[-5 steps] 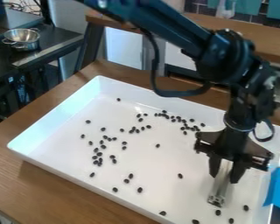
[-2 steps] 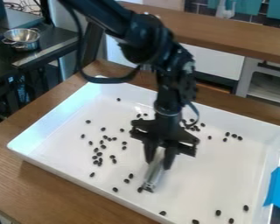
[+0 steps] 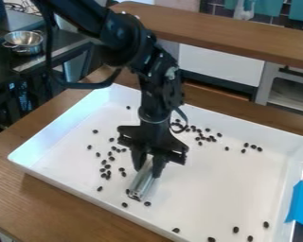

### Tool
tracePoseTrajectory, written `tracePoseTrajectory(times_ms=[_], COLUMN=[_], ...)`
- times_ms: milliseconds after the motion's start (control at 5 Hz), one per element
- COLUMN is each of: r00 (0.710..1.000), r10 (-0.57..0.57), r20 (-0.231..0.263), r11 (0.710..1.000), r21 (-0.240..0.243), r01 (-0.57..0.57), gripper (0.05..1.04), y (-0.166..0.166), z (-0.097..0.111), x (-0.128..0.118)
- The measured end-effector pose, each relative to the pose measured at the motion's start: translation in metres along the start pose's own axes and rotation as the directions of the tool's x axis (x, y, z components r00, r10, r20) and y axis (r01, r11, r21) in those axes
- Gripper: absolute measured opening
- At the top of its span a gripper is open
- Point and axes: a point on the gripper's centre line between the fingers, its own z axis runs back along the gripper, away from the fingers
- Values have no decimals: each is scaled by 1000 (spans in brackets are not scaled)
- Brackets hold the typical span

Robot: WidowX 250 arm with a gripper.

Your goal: Sweep into pile

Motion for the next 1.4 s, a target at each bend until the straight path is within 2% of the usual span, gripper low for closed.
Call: tracePoseTrajectory(times_ms=[200,400,800,1000,1200,1400], r00=[1000,1000,995,994,999,998], r10=[-8,-11,-9,13,14,-18], r20=[10,-4,-100,-106,-49,57], r11=[1000,997,988,989,996,1000], r21=[31,72,153,145,86,-18], r01=[7,11,24,3,-9,19], gripper=[364,364,364,364,364,364], y=[30,58,111,112,85,38], z=[-4,-8,-11,-8,8,36], x=[0,2,-6,-9,-4,6])
